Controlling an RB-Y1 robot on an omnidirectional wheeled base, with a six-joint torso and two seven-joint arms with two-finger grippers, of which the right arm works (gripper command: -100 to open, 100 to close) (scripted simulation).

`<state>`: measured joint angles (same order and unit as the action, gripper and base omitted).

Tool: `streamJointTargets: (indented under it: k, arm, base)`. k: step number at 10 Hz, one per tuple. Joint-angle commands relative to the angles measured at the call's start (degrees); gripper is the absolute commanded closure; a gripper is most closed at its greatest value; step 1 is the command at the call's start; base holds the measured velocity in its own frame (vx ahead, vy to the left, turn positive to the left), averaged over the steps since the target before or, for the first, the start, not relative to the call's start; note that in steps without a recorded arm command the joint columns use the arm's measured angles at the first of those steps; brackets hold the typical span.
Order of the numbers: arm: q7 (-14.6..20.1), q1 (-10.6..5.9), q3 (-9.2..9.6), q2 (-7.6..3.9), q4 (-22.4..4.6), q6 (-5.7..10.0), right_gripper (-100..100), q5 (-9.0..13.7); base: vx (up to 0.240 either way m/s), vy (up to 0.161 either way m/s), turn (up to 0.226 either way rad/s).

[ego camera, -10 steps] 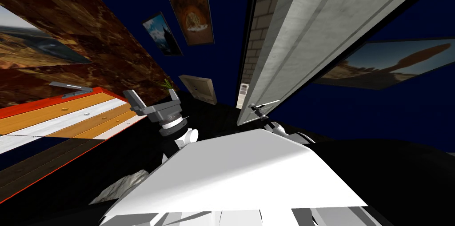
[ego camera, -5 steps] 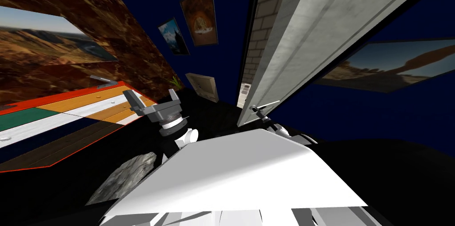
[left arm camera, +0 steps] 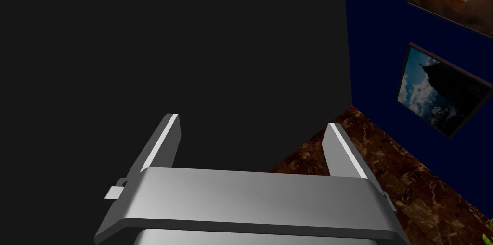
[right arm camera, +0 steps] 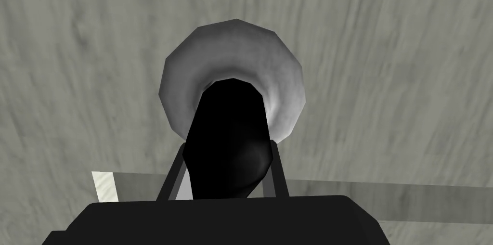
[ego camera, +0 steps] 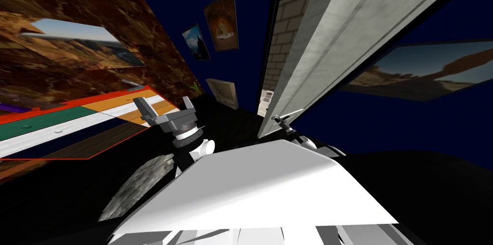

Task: Pull the door open

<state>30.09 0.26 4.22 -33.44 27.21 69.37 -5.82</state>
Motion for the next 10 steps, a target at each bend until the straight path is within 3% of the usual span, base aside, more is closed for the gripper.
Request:
streamJointTargets:
  k: [1,10]
  arm:
    - [0.08,0.09,0.06,-0.14,-0.7,1.0,100,-0.08]
    - [0.59,1.51,-0.33,-1.58,-3.53,5.73,100,-0.06]
  base:
    - [-0.19,-0.097,0.183]
    - [-0.183,-0.096,0.159]
